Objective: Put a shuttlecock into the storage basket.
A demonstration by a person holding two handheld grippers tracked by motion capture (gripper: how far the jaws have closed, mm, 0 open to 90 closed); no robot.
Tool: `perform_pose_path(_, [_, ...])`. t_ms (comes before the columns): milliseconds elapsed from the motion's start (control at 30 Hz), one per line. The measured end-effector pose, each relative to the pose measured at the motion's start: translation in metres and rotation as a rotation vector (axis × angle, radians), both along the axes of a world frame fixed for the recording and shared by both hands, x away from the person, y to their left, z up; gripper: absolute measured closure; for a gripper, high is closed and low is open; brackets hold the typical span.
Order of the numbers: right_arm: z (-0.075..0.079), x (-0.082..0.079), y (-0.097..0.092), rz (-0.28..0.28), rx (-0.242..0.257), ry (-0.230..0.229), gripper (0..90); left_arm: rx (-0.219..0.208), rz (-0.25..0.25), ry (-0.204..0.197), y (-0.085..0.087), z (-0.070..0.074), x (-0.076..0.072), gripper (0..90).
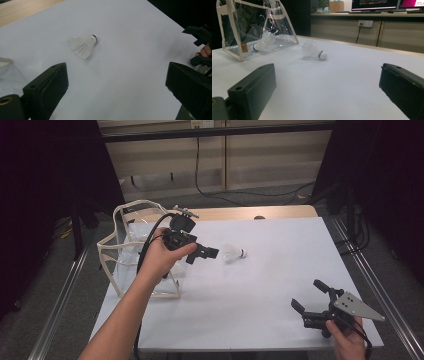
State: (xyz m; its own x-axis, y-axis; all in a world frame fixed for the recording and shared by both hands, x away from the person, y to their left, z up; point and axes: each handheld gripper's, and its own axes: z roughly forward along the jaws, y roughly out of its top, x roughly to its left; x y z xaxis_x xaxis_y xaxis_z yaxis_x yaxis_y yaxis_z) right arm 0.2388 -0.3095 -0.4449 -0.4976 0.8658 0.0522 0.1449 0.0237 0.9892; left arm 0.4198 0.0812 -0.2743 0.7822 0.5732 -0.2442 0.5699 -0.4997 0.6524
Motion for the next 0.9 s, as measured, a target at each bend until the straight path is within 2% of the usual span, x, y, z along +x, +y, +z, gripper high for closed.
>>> perform_pose_path(167, [0.000, 0.000, 0.000, 0.001, 0.002, 0.000, 0.7, -0.028, -0.009, -0.007, -0.003, 0.001, -0.003, 4.3])
perform_pose_path(433, [0.000, 0.000, 0.000, 0.001, 0.002, 0.001, 0.7, -0.030, -0.040, -0.006, -0.013, -0.004, -0.007, 4.3])
perform_pose_path(733, [0.000, 0.000, 0.000, 0.002, 0.003, -0.002, 0.7, -0.032, -0.033, 0.002, -0.022, -0.019, -0.007, 4.3])
perform_pose_path(900, [0.000, 0.000, 0.000, 0.002, 0.003, -0.002, 0.7, -0.029, -0.024, -0.006, -0.025, -0.027, -0.007, 4.3])
